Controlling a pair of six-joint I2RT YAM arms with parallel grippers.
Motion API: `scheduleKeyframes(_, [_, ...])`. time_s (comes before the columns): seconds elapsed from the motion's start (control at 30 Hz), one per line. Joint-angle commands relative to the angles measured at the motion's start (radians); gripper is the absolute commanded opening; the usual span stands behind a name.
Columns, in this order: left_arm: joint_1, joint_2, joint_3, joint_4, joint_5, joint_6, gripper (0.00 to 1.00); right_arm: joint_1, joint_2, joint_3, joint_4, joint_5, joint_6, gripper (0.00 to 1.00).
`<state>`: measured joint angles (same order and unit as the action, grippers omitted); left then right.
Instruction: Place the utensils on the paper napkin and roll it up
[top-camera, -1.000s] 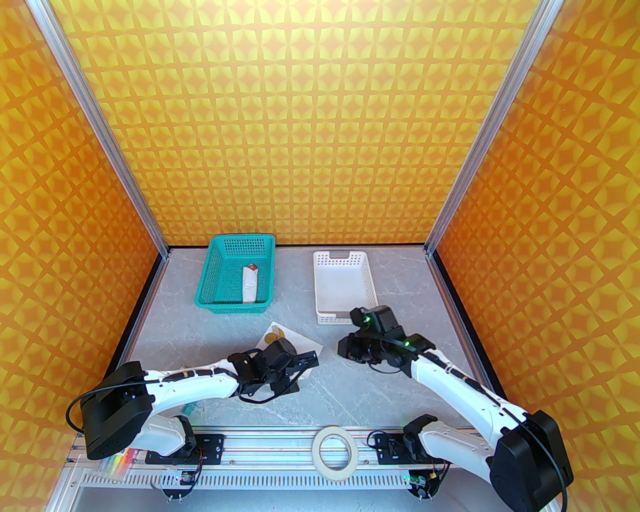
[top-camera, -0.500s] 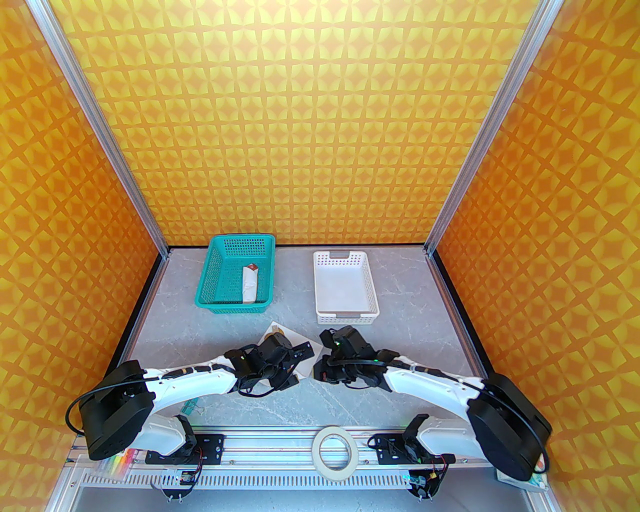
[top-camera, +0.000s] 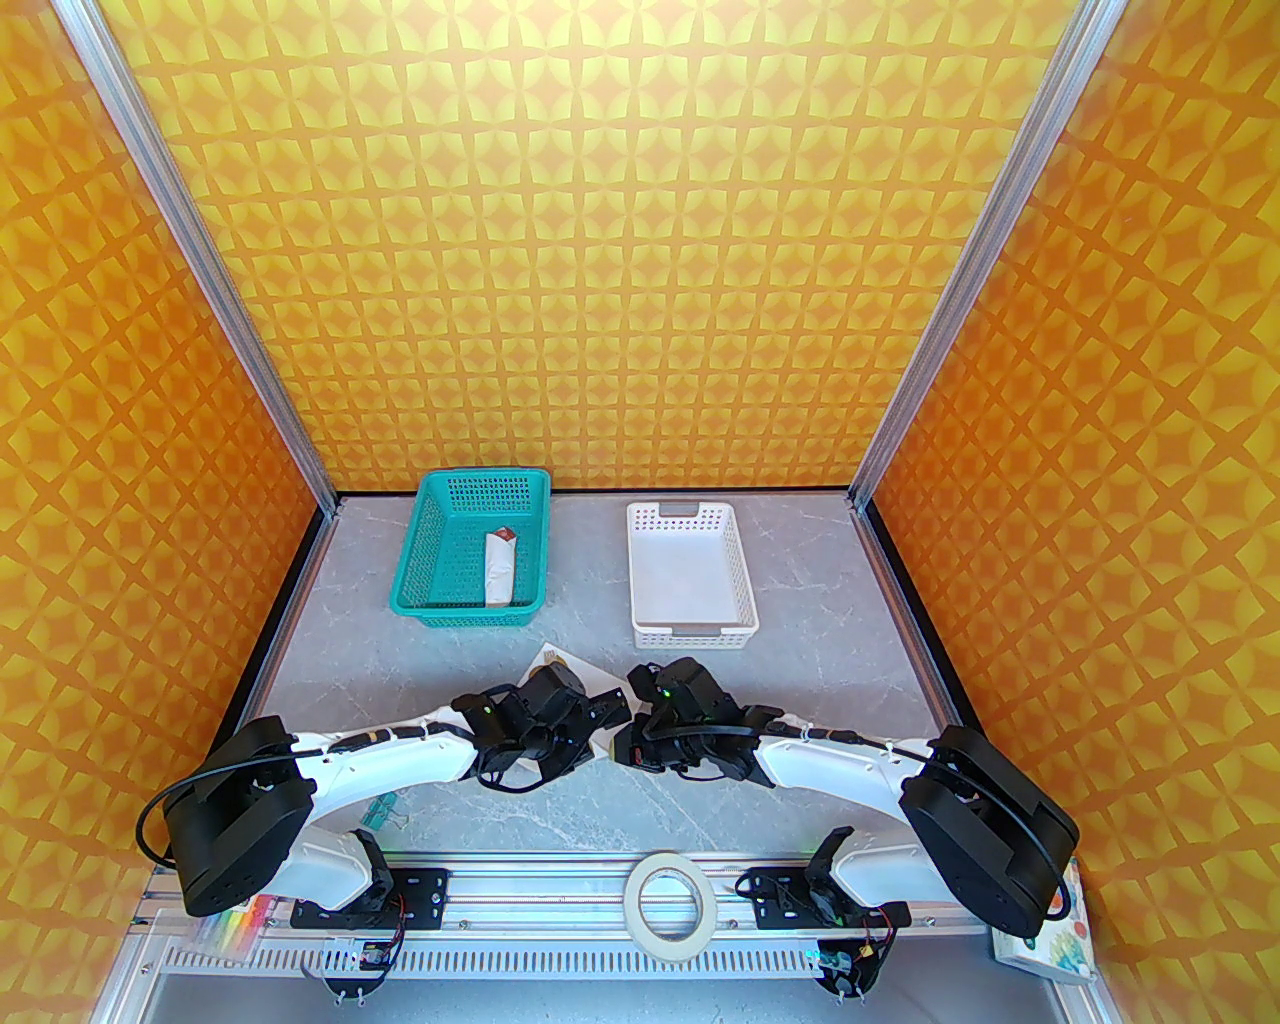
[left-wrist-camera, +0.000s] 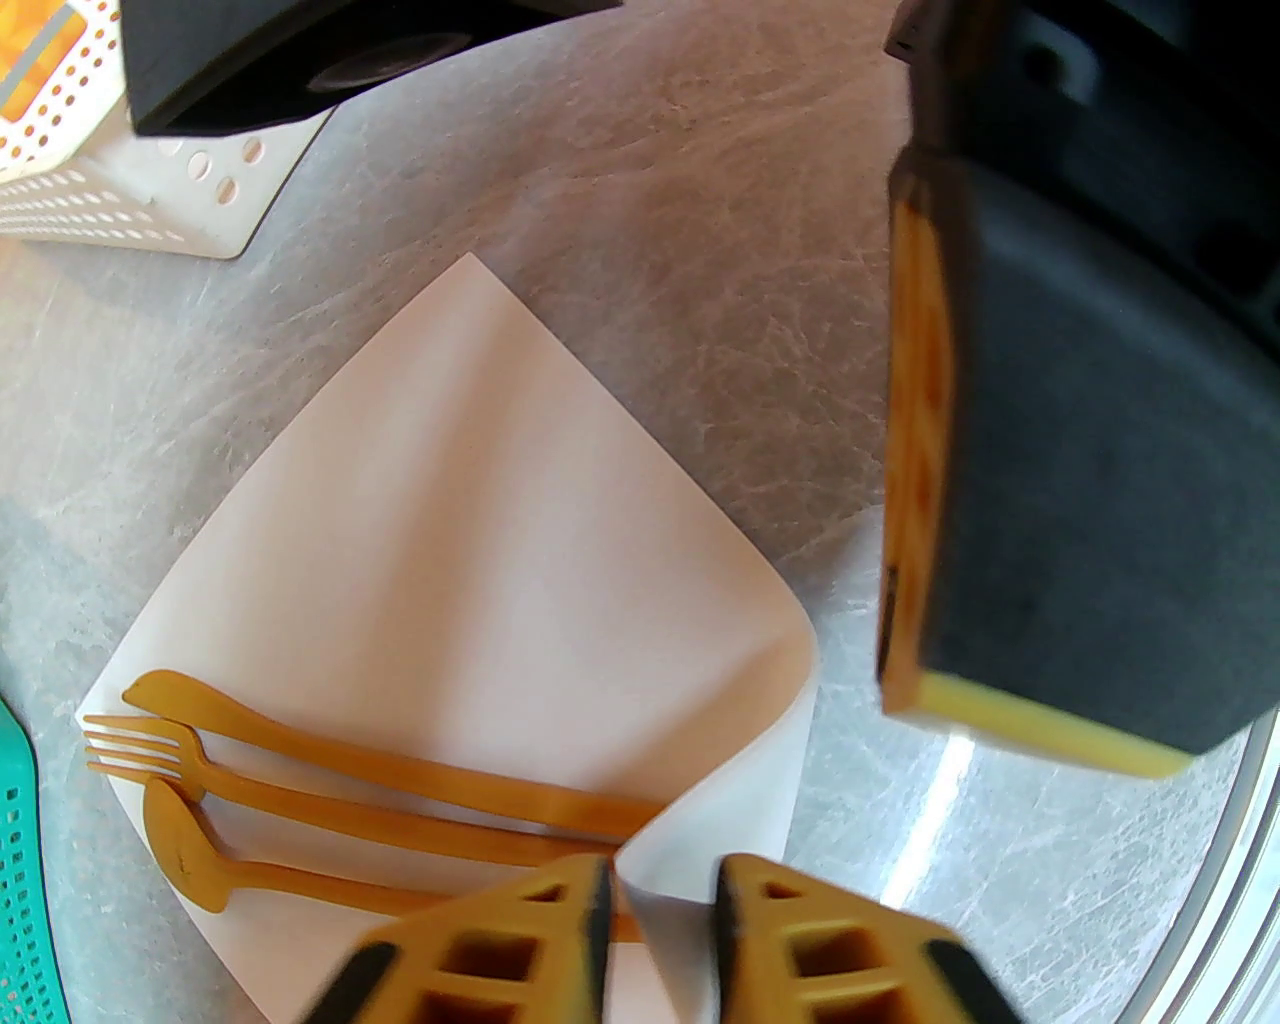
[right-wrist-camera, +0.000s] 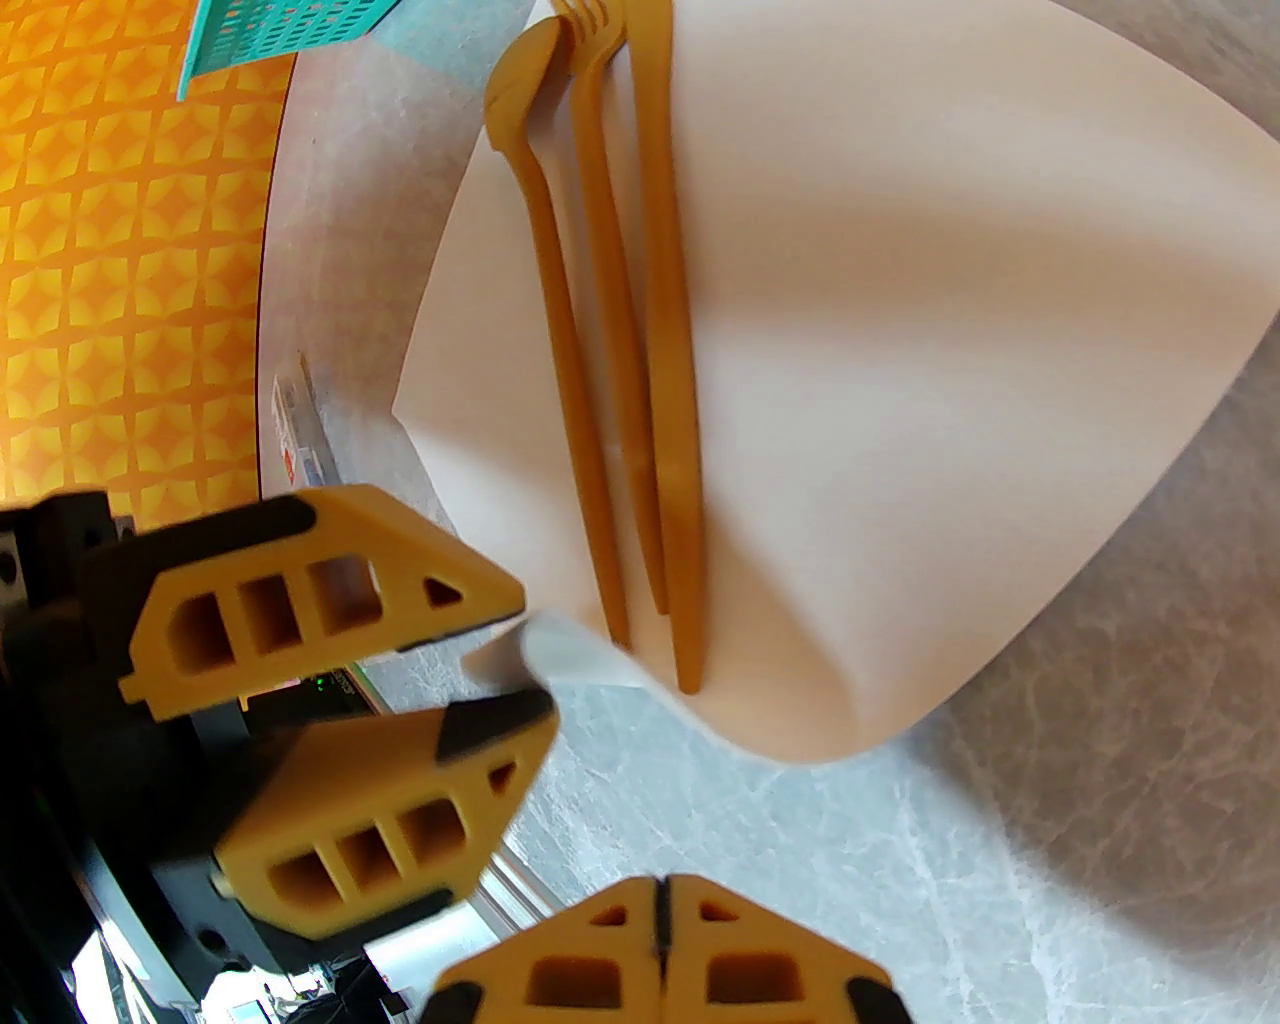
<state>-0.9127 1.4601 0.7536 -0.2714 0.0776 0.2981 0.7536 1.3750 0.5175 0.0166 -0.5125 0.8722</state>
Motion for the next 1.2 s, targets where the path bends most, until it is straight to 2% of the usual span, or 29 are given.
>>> scheduleKeyframes(0.0, [0.022, 0.019, 0.037, -0.037, 0.064, 0.003, 0.16, 0.011, 0.014, -0.019, 0.056, -0.031, 0.018, 0.0])
scheduleKeyframes(0.5, [0.069, 0.099, 0.107, -0.079, 0.105, 0.009, 0.1, 0.015, 0.112, -0.04, 0.219, -0.044, 0.076, 0.0])
scheduleKeyframes(1.17, [0.08, 0.121, 0.129, -0.112, 0.105, 0.007, 0.08, 0.015, 0.219, 0.012, 0.243, -0.019, 0.07, 0.0])
